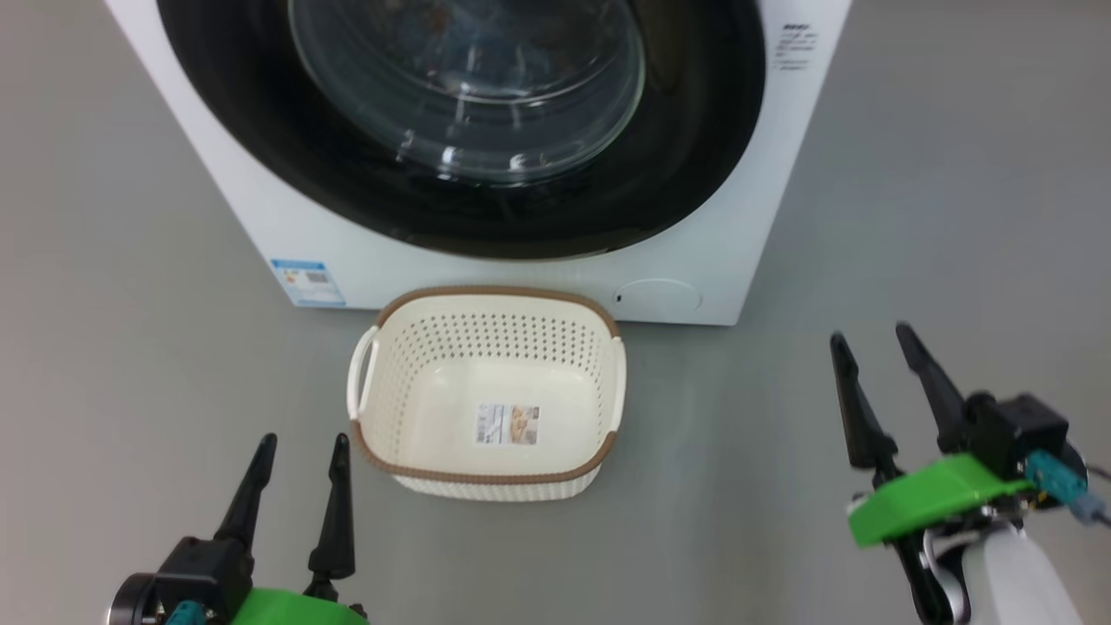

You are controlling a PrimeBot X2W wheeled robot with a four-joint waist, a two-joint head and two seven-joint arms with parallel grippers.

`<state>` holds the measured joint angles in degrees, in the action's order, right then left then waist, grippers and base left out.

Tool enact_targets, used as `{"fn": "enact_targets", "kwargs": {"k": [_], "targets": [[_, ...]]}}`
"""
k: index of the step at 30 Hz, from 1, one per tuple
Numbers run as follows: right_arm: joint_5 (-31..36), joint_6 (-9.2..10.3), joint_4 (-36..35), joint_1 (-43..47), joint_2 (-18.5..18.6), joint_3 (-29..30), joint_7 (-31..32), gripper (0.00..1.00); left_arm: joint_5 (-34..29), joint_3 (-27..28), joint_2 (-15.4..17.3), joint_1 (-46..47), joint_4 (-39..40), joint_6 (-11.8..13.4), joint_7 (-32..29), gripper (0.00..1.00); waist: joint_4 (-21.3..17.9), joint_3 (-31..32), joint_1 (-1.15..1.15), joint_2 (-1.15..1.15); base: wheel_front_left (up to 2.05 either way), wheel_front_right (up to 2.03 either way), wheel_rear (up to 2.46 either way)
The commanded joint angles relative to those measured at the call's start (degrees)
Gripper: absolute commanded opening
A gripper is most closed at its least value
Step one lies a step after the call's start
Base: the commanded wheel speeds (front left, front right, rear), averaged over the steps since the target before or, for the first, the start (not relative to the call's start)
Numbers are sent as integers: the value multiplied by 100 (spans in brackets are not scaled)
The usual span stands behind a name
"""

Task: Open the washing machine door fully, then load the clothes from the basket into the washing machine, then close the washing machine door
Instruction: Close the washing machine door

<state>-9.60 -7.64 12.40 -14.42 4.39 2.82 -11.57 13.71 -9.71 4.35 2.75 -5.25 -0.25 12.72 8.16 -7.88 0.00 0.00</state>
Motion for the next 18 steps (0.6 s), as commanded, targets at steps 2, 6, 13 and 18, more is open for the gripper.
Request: {"fn": "enact_targets", "kwargs": {"k": [2,6,13,18], "targets": [[88,15,-402,328,-90,-45,98,100,12,149,126,24,177,16,-29,100,-251,267,0,0,0,0,0],[100,15,-761,798,-133,-5,231,100,30,126,144,-77,206,32,-60,100,-361,373,0,0,0,0,0],[33,15,-1310,1392,-149,16,464,100,78,93,175,-255,223,60,-149,100,-475,577,0,0,0,0,0],[1,15,-1560,1652,-150,105,601,100,88,66,200,-348,235,90,-195,100,-495,707,0,0,0,0,0]]}}
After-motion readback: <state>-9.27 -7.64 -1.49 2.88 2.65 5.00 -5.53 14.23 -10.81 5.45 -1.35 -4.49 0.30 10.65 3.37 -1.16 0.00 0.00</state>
